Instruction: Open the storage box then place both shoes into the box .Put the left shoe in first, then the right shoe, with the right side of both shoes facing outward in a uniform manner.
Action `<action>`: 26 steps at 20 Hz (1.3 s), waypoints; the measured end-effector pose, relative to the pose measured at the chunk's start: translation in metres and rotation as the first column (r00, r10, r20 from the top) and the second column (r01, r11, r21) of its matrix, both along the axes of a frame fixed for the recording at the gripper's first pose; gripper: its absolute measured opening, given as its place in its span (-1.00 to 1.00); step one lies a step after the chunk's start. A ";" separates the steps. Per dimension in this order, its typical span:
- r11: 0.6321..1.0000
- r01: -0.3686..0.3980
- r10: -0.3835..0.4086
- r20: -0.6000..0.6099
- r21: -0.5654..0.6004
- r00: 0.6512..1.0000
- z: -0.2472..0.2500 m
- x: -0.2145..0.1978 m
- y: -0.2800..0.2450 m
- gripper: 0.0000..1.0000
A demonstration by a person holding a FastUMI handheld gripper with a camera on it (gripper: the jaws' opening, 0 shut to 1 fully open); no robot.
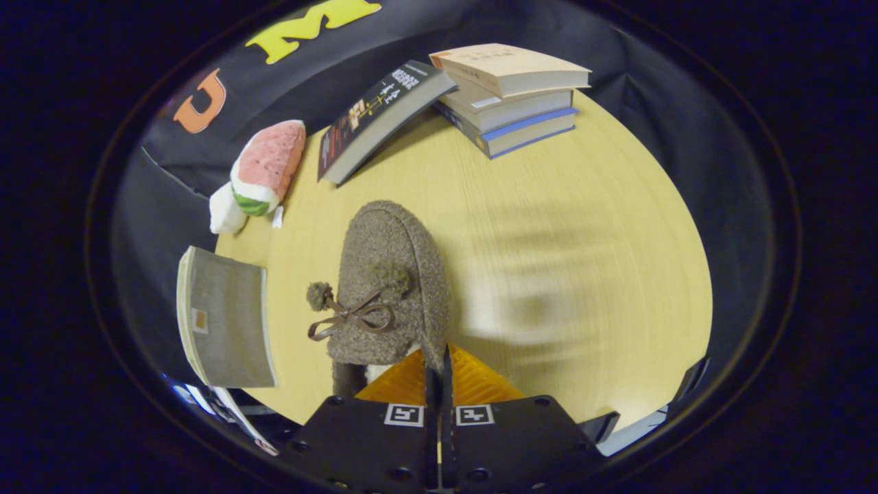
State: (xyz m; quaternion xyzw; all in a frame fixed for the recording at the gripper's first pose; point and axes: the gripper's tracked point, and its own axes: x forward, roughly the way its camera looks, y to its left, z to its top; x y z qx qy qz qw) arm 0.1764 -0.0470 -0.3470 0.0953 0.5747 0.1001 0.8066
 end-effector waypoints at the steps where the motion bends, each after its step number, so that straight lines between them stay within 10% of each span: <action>1: 1.000 -0.003 0.003 0.014 0.007 1.000 0.014 -0.001 0.004 -0.95; 13: 0.983 -0.173 0.162 0.143 0.065 0.976 0.159 -0.039 0.157 -0.95; 26: 0.975 -0.208 0.210 -0.022 0.073 0.977 0.119 -0.097 0.374 -0.95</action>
